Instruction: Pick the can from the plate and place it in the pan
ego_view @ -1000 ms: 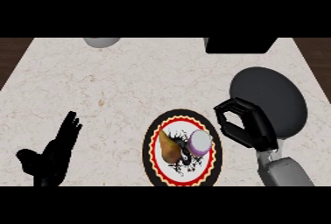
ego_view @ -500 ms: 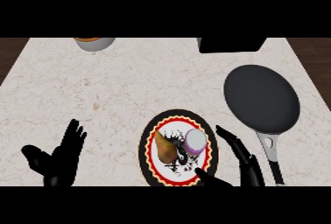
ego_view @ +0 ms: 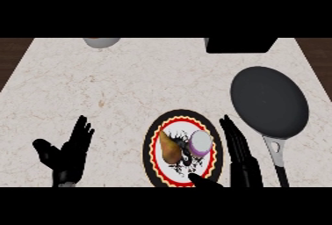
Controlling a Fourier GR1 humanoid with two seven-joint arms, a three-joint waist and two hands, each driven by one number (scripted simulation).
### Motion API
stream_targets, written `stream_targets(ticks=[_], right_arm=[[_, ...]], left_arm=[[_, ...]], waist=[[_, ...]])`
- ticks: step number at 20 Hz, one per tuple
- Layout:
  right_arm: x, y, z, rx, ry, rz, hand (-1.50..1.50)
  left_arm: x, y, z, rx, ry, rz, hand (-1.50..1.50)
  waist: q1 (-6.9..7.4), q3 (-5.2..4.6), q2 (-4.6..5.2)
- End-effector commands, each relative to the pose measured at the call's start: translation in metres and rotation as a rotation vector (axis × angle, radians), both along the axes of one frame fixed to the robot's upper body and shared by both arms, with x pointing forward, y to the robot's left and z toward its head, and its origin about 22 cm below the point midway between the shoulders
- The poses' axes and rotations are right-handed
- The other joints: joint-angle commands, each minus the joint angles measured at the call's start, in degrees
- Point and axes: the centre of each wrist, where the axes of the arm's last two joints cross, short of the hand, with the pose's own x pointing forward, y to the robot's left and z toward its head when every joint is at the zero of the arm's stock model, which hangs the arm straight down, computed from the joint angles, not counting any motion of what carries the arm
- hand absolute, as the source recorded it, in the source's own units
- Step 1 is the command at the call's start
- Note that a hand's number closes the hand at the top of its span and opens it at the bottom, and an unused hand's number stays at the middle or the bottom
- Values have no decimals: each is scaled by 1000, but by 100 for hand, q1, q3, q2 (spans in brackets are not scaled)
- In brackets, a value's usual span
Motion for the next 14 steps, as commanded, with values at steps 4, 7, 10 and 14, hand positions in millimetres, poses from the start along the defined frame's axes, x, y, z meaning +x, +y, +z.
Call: stream_targets(ticks=[4,7,10,14], right_arm=[[39,5,22,-285,342,-37,-150],[52,17,27,-439,491,-21,-150],[76,26,50,-515,576,-2,-150],[115,29,73,-476,586,40,-150]], left_arm=[[8,-16,2,-4,-16,-18,0],[10,-12,0,7,3,-30,0],[15,-15,0,-11,13,-20,0],[20,-13,-10,13,3,-4,0]], waist=[[149,-3,38],[190,-5,45],[151,11,36],[85,21,26]])
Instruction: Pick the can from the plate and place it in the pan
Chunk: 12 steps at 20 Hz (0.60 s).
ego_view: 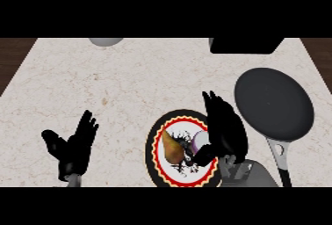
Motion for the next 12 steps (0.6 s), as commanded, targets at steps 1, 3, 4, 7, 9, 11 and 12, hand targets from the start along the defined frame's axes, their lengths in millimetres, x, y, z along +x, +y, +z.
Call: stream_targets(ticks=[1,3,4,7,9,11,12], right_arm=[[36,9,6,-40,82,16,-150],[29,11,13,-134,122,13,-150],[30,10,9,-145,173,12,-150],[21,13,-5,-127,343,58,-150],[35,11,-10,-128,354,50,-150],[32,4,-10,-124,384,60,-150],[23,11,-17,-118,369,62,-150]], left_arm=[[0,3,3,-10,-1,-8,0],[10,12,10,-7,-15,6,0],[-3,7,4,-6,2,18,0],[-8,3,1,10,-5,17,0],[-13,21,5,-12,-1,7,0],[1,14,-3,10,-9,-1,0],[-5,-2,9,-2,-4,19,0]], waist=[[-28,11,-8],[-52,9,-13],[-43,10,-16],[-44,9,-21],[-19,10,-15],[-76,9,-13],[-59,12,-19]])
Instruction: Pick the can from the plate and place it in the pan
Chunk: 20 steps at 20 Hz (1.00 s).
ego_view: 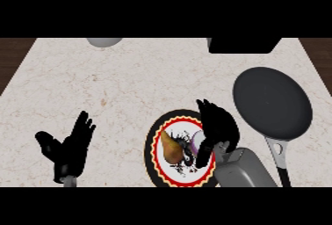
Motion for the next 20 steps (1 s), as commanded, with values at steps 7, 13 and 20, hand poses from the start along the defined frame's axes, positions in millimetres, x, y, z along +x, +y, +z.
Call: stream_targets(ticks=[7,13,20], right_arm=[[-2,-12,-17,9,13,-17,-150],[-23,-6,-32,10,-61,-17,-150],[-15,-21,-60,-16,-6,-39,-150]], left_arm=[[-10,10,8,2,-13,17,0],[-8,17,-1,2,-6,9,0],[-22,11,1,6,-11,-9,0]], waist=[[-1,3,-3],[-14,2,-3],[0,3,-3]])
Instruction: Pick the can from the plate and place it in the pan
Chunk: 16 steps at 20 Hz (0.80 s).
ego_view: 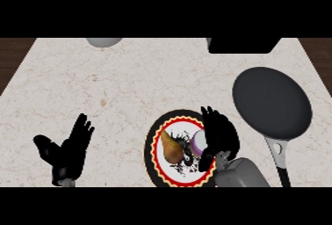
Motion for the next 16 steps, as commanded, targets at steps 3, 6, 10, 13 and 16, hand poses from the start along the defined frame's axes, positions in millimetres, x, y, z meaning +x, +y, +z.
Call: stream_targets(ticks=[3,6,10,13,16], right_arm=[[0,-5,-27,28,-30,140,150],[10,-11,-34,7,-70,149,150],[6,-6,-29,6,-94,159,150],[2,-3,-50,4,-104,157,150],[3,-1,-21,-9,-106,145,150]], left_arm=[[6,20,4,12,-7,0,0],[0,-12,5,7,8,-3,0],[-5,-11,11,8,5,9,0],[-1,-10,-11,-3,6,3,0],[-9,-15,-1,7,0,-1,0]], waist=[[13,2,12],[11,3,7],[1,2,3],[-2,1,6],[-4,2,0]])
